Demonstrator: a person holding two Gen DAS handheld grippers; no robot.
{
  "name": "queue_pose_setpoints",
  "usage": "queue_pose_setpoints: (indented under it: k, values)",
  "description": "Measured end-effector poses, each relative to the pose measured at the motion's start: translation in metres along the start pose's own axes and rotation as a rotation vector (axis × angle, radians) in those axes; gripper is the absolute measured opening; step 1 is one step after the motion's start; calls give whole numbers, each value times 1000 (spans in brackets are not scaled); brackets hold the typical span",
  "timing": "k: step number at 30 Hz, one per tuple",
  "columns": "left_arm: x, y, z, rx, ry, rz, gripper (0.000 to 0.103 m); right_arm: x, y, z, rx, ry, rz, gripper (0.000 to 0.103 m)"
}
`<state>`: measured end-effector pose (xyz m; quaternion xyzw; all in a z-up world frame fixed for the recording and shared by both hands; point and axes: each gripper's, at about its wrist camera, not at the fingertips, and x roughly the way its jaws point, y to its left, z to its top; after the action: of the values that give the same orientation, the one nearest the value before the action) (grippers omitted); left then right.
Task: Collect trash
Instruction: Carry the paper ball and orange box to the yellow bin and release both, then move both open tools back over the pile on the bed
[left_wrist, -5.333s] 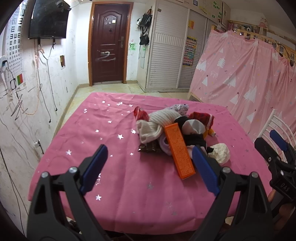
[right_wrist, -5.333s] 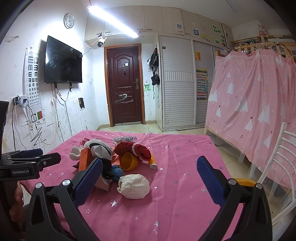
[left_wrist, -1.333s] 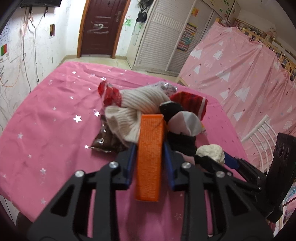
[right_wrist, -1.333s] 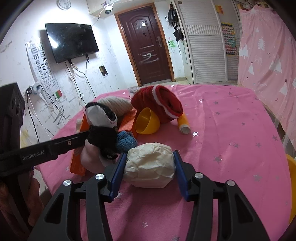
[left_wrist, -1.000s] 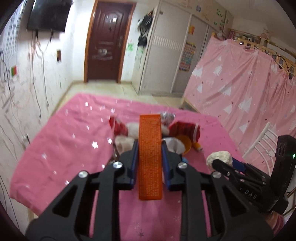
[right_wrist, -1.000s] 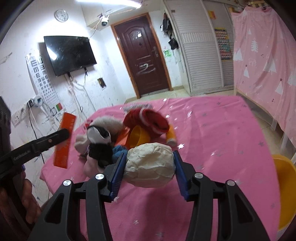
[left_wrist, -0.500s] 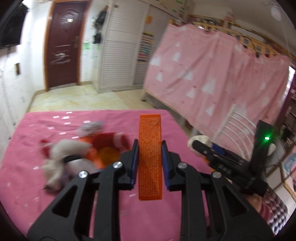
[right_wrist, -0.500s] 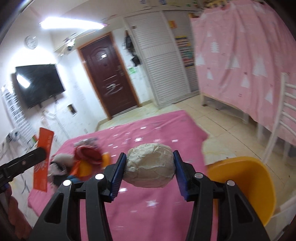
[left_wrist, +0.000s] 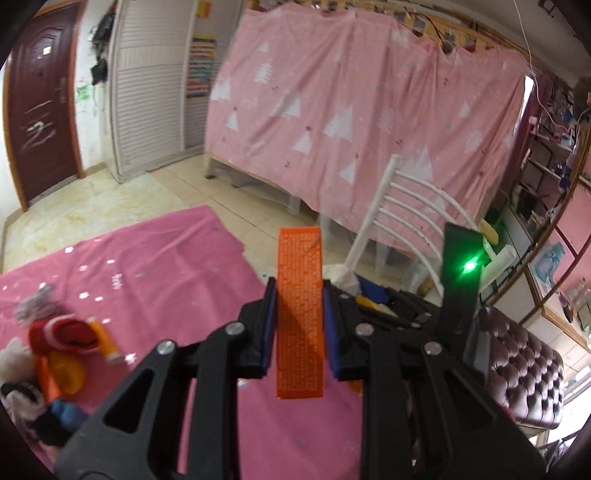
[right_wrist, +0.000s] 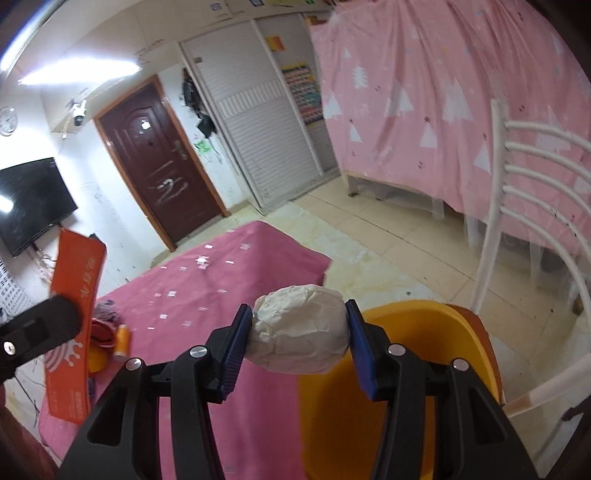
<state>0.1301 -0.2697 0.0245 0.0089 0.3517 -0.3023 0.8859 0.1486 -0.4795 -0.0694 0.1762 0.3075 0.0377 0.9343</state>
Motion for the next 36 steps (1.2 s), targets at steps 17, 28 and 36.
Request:
queue_pose_setpoints:
  k: [17,28,36]
  values:
    - [107,-19,21,-72,213,-64,59,55,-54,-21,60,162,-180,81]
    - [86,3,25,-193,156,-127,97,56,-86,-24,43,181,-369,84]
    - [40,20,18,-222,85,-114,97,29,-55,-12,3,86,-303,87]
